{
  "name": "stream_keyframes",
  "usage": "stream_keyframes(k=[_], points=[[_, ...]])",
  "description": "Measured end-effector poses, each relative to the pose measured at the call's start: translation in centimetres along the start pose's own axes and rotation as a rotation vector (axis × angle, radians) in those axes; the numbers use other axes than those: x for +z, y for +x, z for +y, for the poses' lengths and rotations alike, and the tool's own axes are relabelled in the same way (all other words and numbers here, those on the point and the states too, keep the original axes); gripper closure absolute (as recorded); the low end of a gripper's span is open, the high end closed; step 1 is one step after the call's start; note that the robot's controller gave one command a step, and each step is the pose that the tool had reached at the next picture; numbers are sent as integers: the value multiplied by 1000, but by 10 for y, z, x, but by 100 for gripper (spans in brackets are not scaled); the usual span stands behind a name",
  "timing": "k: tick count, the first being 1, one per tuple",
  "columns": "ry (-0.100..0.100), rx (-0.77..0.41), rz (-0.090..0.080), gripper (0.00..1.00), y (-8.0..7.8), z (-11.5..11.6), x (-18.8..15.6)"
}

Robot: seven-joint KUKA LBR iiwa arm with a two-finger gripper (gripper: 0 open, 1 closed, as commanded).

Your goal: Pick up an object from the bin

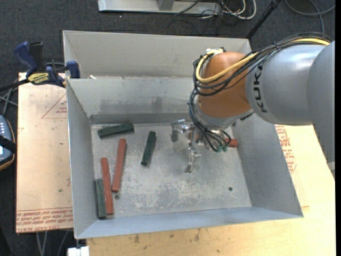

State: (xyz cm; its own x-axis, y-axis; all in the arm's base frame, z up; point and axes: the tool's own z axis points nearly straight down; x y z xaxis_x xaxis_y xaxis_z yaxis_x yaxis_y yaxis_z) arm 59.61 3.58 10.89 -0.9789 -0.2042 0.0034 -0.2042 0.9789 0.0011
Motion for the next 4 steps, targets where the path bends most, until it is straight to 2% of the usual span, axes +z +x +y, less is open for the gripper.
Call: stream_keyframes(k=[1, 2, 3, 4], points=[[1, -100, -8, 0, 4, -12, -24], [-1, -72, -7, 0, 19, -58, -16], [7, -157, -4, 0, -6, -90, -11], [-3, -230, -8, 0, -11, -90, -26]])
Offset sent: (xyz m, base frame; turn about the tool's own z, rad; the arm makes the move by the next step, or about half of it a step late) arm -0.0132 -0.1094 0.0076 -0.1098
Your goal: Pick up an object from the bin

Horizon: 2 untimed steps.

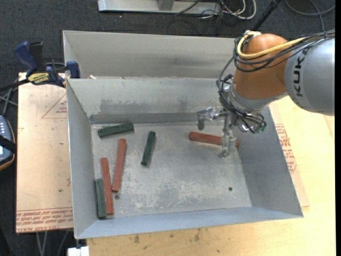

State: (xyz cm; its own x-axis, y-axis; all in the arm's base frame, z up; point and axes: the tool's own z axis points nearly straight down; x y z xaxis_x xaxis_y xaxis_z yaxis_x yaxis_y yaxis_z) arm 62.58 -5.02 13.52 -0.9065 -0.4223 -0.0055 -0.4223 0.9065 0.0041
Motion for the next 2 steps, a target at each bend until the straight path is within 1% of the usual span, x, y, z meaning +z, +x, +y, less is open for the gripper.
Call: stream_keyframes(k=[1, 2], points=[[12, 87, -6, 0, -10, -10, 26], [4, 159, 1, 100, 6, -41, 64]])
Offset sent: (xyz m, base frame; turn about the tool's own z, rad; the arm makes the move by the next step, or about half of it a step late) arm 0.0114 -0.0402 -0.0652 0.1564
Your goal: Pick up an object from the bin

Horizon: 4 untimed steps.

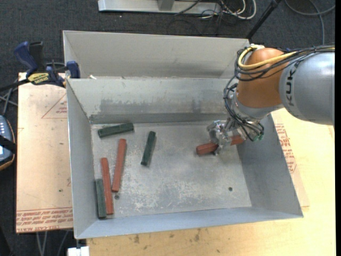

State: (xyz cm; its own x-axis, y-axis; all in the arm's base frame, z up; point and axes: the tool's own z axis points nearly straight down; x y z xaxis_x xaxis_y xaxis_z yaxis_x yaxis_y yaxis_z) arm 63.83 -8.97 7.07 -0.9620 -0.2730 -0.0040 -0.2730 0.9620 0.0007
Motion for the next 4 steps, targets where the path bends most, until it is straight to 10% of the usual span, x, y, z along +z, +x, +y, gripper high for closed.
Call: stream_keyframes(k=[1, 3, 4], points=[[0, 0, 0, 100, 0, 0, 0], [-1, -46, 4, 100, 6, -4, -121], [0, -48, -1, 100, -10, 30, -200]])
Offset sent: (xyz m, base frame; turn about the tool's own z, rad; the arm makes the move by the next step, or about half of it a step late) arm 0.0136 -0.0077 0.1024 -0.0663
